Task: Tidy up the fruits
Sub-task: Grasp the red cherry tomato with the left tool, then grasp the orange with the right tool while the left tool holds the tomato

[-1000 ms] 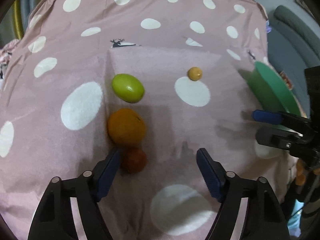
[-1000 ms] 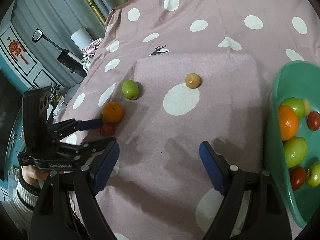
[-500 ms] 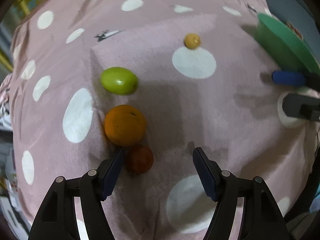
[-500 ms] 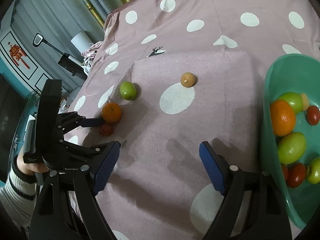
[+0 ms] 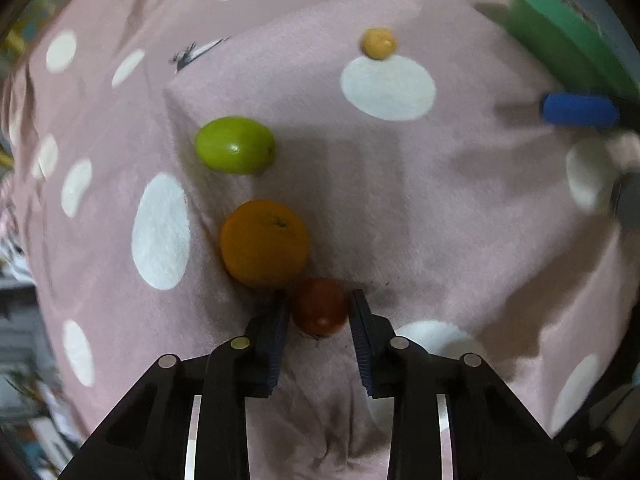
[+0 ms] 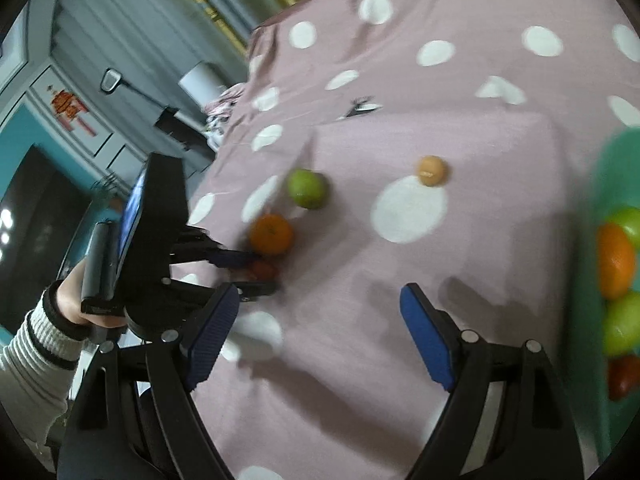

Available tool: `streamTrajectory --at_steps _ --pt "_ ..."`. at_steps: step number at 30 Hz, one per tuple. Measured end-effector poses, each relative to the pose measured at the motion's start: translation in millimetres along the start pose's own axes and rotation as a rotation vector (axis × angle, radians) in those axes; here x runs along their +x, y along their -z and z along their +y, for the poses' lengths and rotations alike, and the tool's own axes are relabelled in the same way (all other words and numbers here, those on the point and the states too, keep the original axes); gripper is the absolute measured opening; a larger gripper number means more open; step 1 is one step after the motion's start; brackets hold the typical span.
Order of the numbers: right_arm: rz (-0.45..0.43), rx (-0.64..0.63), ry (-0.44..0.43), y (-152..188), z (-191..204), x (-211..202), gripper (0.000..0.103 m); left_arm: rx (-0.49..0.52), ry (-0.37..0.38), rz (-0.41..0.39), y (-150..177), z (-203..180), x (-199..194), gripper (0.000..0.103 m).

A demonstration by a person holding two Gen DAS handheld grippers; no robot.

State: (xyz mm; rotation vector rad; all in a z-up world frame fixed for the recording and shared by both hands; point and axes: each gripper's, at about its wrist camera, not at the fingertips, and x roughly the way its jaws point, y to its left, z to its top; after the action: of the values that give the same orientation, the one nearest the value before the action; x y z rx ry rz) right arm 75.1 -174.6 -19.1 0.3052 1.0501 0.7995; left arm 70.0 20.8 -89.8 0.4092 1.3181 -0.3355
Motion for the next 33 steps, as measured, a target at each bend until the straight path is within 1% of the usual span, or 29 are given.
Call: streamTrajectory --at_steps 1,4,6,8,12,14,16,18,20,22,26,28,30,32,33 --pt "0.011 -0.01 -0.002 -3.0 2.6 5.7 0.083 -0.016 0.025 -0.001 0.4 4.7 0.4 0.029" --pt "0.044 -0.002 -0.035 -9.2 4.8 21.0 0.082 -0.015 0.011 -0.012 2.9 3.2 -0.7 0.029" --pt "0.056 -0.002 -0.057 -12.7 5.3 28.2 0.082 -0.054 0.037 -0.036 4.8 6.6 -1.2 0.028" --pt "0.074 -0.003 -0.065 -15.2 5.5 37.1 0.082 -0.118 0.092 -0.075 9.4 15.3 -1.1 0.028" --pt "0.117 0.009 -0.094 -21.3 5.6 54.4 0.08 -0.173 0.124 -0.149 23.9 16.8 -7.4 0.028" --pt "0.129 0.013 -0.106 -25.9 7.4 62.0 0.08 -0.215 0.167 -0.195 33.0 20.8 -16.1 0.028" --pt "0.138 0.019 -0.143 -31.5 11.3 71.5 0.08 -0.246 0.195 -0.248 44.5 25.8 -30.4 0.028" --pt "0.151 0.013 -0.17 -36.0 16.9 82.4 0.079 -0.271 0.198 -0.278 51.3 32.9 -39.7 0.028" --pt "0.17 0.003 -0.179 -39.3 21.5 94.8 0.077 -0.298 0.204 -0.303 59.2 40.3 -47.9 0.028" --pt "0.185 -0.025 -0.167 -40.8 27.3 105.9 0.069 -0.319 0.199 -0.315 69.3 38.3 -56.3 0.028" --pt "0.194 -0.026 -0.166 -43.4 31.2 120.8 0.064 -0.348 0.202 -0.335 83.9 47.3 -66.6 0.028" --pt "0.206 -0.034 -0.161 -44.1 33.6 128.2 0.06 -0.358 0.205 -0.338 89.9 49.4 -68.7 0.028" --pt "0.211 -0.043 -0.168 -43.9 35.8 132.7 0.053 -0.362 0.206 -0.342 88.7 52.6 -68.2 0.028" --pt "0.207 -0.051 -0.142 -45.0 36.7 135.0 0.043 -0.367 0.213 -0.348 90.9 51.9 -69.7 0.028" --pt "0.208 -0.052 -0.141 -45.1 35.8 135.1 0.044 -0.368 0.214 -0.35 92.7 52.9 -69.1 0.028"
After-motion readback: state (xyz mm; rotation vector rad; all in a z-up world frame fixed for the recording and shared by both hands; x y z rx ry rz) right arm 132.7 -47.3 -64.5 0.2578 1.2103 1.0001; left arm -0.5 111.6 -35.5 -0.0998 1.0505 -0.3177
